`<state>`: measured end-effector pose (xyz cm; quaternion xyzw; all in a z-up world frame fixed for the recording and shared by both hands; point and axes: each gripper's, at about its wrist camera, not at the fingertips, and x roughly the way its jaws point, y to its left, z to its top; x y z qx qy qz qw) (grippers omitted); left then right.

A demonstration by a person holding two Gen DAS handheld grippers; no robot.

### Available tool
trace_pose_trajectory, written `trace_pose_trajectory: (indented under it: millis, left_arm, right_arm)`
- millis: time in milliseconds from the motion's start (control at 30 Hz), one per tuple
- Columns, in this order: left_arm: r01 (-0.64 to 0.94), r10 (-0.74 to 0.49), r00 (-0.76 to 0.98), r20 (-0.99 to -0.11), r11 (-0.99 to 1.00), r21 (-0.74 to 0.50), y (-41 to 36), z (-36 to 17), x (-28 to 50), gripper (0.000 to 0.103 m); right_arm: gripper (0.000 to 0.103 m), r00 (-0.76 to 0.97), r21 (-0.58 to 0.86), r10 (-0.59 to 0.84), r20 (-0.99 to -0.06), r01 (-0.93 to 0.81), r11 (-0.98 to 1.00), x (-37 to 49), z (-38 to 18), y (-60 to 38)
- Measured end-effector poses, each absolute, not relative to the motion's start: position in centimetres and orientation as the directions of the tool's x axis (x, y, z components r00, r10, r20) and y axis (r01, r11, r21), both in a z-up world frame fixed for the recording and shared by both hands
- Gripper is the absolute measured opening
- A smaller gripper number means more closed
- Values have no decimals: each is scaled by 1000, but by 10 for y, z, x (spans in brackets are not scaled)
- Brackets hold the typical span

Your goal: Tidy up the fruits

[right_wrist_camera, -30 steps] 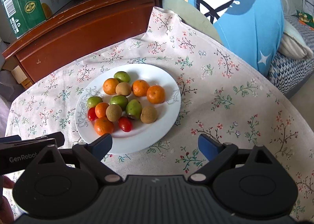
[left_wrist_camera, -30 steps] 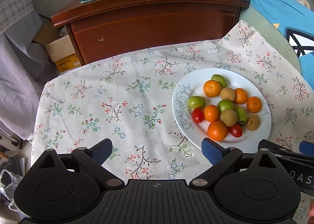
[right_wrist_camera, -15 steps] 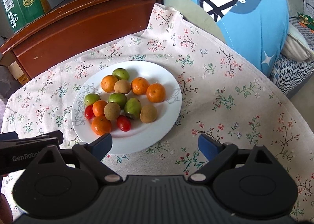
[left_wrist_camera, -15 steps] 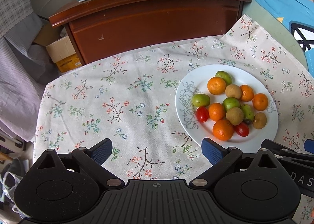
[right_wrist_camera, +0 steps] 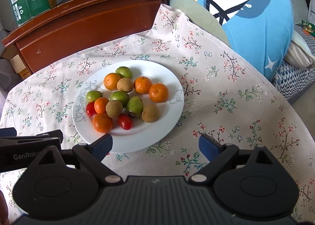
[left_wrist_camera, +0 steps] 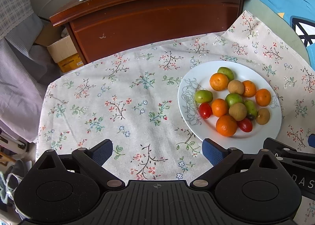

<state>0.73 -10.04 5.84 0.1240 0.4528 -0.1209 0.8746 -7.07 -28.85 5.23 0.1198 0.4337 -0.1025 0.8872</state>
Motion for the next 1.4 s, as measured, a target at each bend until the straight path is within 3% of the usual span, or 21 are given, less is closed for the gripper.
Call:
trace_pose_trajectory:
  millis: [600, 1233, 1400]
  left_arm:
    - [327, -65, 578, -813, 932, 158, -92, 56, -9, 98]
    - [299, -117, 570, -813, 951, 73, -44, 65, -58, 99]
    - [284, -133, 578, -805, 958, 46, -30, 70, -66, 99]
  right_arm:
    - [94, 616, 134, -48, -786, 246, 960, -83, 46, -282]
    - [100, 627, 186, 17, -779, 205, 961, -141, 22, -259]
    - [100, 639, 140, -3, -769, 174, 975, -145, 14, -240]
